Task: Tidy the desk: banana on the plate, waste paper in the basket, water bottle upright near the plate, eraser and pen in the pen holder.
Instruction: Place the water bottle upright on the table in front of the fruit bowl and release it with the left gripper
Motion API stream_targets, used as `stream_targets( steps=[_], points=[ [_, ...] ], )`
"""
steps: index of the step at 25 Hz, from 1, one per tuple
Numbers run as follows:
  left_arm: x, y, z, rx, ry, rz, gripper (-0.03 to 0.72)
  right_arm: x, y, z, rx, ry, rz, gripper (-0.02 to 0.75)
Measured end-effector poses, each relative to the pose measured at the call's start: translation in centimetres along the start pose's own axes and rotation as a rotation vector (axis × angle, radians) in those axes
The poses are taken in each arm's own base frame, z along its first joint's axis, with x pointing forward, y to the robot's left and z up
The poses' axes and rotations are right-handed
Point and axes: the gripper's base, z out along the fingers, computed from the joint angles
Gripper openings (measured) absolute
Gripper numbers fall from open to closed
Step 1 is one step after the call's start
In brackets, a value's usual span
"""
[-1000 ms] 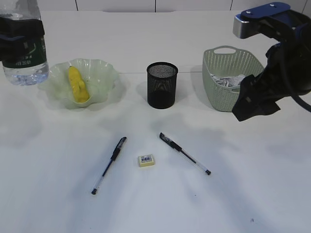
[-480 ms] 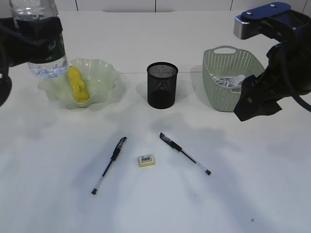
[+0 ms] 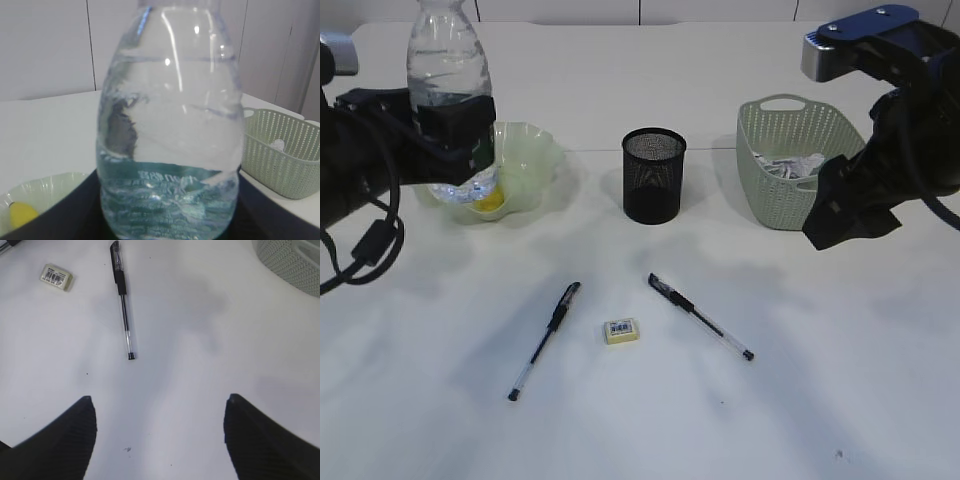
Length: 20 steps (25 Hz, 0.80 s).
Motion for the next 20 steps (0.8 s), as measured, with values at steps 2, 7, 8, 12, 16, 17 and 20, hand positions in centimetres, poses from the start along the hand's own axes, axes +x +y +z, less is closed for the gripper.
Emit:
stream_targets(
  steps=[2,7,8,12,16,17,20],
  points=[
    [1.1,0.2,-0.4,-0.004,-0.009,-0.009,0.393,0.0,0.0,0.0,0.0,0.0,0.0,0.588],
    [4.6,2.2,-2.0,-0.066,0.048,-0.073,0.393,0.0,0.0,0.0,0.0,0.0,0.0,0.587],
    [5.2,2.5,-2.2,-0.078,0.07,-0.082,0.393,0.0,0.0,0.0,0.0,0.0,0.0,0.588],
    [6.7,2.6,-2.0,-0.043,0.125,-0.07,0.392,0.0,0.0,0.0,0.0,0.0,0.012,0.588],
    [8.3,2.3,-1.9,-0.004,0.177,-0.066,0.392,0.0,0.0,0.0,0.0,0.001,0.022,0.588],
    [8.7,2.4,-1.8,-0.005,0.193,-0.07,0.392,0.0,0.0,0.0,0.0,0.001,0.022,0.588],
    [10.2,2.4,-1.7,-0.007,0.239,-0.082,0.392,0.0,0.0,0.0,0.0,0.001,0.025,0.587]
  ],
)
